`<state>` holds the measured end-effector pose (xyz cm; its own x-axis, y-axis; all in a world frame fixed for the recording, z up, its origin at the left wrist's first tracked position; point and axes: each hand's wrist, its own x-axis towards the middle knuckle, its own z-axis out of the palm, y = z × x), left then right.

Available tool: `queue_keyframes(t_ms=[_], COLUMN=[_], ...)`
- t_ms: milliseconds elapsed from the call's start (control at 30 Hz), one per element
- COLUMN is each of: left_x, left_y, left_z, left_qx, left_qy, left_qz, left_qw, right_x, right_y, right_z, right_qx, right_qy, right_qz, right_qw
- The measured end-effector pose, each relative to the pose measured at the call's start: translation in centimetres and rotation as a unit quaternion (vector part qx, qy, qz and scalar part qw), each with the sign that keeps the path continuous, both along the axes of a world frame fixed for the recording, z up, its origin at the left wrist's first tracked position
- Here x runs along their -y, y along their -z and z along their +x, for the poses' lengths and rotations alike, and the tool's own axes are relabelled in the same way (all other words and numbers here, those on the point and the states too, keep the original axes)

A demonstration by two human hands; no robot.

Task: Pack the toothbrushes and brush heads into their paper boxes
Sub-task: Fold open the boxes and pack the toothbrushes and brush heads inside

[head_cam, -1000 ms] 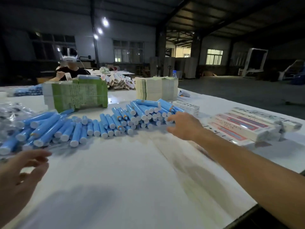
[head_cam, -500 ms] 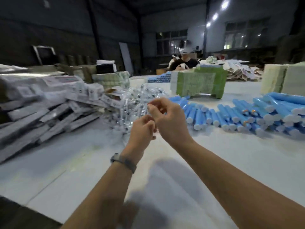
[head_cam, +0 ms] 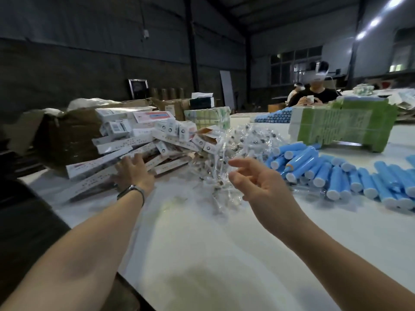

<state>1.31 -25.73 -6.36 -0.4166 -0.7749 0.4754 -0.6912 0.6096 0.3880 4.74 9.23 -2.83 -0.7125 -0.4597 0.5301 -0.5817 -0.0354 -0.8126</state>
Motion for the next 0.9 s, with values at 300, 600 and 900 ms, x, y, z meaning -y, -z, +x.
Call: queue_keyframes(t_ms=[300, 600, 900], left_x=[5.6, 4.1, -10.7], left_y=[0.4, 0.7, -3.5], left_z=[1.7, 1.5, 2.1], left_qx=[0.046, 0.049, -0.093], left_qy=[-0.039, 0.056, 0.261], left_qz=[-0.022, -0.146, -0.262], left_qw=[0.998, 0.987, 0.924], right_x=[1.1, 1.1, -0.2], right_y=[0.6, 1.4, 0.3], right_z=[1.5, 1.3, -0.8], right_qx=[-0.03, -0.03, -0.034], right_qy=[-0.037, -0.036, 0.015], right_qz=[0.007, 0.033, 0.02], right_qw=[0.999, 0.998, 0.999])
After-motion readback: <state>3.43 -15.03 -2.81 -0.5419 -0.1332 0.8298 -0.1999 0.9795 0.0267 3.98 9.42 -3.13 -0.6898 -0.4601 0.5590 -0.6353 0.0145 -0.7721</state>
